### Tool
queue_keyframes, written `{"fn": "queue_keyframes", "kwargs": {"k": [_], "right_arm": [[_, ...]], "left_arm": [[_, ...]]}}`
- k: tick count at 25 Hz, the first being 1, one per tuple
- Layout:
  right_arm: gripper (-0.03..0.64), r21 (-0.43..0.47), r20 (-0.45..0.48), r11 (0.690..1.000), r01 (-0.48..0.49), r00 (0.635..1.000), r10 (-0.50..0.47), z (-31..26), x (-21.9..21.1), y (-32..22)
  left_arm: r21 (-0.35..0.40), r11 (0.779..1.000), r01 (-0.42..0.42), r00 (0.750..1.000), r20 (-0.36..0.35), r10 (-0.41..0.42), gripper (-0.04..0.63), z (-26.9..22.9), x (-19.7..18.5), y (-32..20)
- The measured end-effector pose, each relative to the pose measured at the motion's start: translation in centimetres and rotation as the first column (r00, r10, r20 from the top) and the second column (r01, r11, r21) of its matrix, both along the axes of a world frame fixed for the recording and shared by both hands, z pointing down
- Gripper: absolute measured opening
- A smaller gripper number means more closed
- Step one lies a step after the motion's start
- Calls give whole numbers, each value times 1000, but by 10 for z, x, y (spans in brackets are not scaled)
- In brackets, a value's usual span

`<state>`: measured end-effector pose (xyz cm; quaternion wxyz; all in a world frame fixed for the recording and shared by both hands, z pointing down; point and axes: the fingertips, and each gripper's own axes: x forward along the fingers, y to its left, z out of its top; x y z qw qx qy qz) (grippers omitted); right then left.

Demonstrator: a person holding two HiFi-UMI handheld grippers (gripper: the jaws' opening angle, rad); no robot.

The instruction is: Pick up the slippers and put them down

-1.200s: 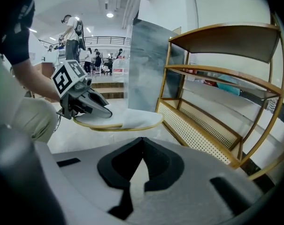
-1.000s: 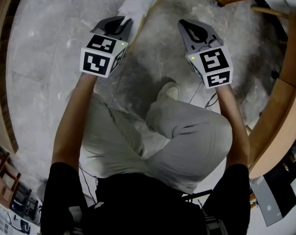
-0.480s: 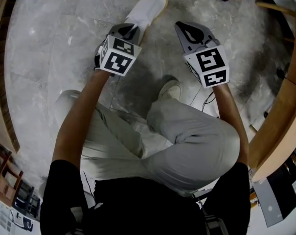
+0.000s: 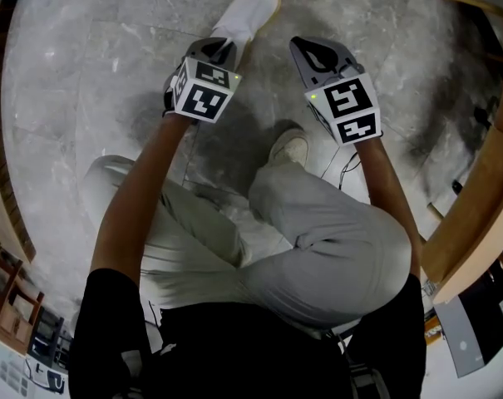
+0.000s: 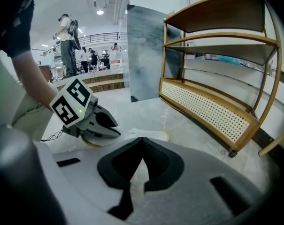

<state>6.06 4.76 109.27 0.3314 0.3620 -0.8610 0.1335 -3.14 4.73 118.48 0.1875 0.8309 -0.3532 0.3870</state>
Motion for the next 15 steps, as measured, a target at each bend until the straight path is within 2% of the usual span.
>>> {"fn": "queue_keyframes", "kwargs": {"k": [8,15], "right_arm": [[0,-20,-9,1000,0,1000,0,12,0,8],[0,-46,-31,999,19,999,-21,23,-3,20]], "left_arm": [[20,999,32,999,4,-32,21,17,0,-5],[-6,998,57,998,-14,-57,21,24,0,-4]]}}
